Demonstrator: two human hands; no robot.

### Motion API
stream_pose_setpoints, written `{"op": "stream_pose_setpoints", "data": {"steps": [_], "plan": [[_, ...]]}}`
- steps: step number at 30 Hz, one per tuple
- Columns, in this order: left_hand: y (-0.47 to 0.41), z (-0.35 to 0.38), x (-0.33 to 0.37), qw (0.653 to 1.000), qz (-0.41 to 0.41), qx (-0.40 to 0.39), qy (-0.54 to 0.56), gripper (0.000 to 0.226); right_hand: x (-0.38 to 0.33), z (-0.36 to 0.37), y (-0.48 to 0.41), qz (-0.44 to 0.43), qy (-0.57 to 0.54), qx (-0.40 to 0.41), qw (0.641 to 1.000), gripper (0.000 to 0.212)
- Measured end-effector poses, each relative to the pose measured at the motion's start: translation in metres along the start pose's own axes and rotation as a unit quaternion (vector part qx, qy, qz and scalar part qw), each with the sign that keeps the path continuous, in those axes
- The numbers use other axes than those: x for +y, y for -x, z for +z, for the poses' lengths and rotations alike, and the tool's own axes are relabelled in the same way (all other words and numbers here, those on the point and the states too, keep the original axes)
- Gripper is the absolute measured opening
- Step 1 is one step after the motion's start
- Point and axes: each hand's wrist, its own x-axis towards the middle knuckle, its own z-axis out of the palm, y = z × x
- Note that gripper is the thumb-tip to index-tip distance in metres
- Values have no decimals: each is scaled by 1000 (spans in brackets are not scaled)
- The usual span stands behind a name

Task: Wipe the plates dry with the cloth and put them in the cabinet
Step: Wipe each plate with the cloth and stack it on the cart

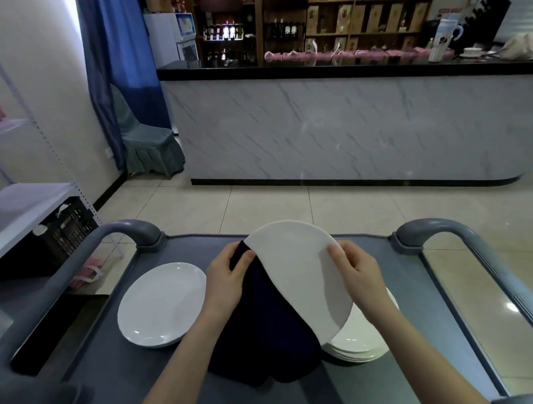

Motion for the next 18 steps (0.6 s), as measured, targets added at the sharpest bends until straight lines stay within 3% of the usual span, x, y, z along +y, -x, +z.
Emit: {"op": "stream_pose_setpoints", "data": {"steps": [2, 6, 8, 13, 16, 18], "plan": [[-3, -1, 3, 999, 25, -32, -7, 14, -8, -9, -9, -17, 46, -57, 997, 1], [-10, 3, 14, 983, 56, -159, -66, 13, -26, -2, -28, -58, 175, -195, 963, 10], [-13, 5, 15, 978, 62, -181, -80, 9, -27, 6, -31, -64, 183, -231, 953, 23], [-10, 1, 7, 992, 23, -104, -64, 8, -16, 10, -23, -66, 96, -150, 982, 24], [-1, 0, -2, 1000, -7, 2, -27, 8, -10, 14, -12, 2, -32, -30, 999, 21], [5, 0, -8, 998, -41, 55, -4, 9, -7, 21, -3, 49, -113, 42, 991, 21]]}}
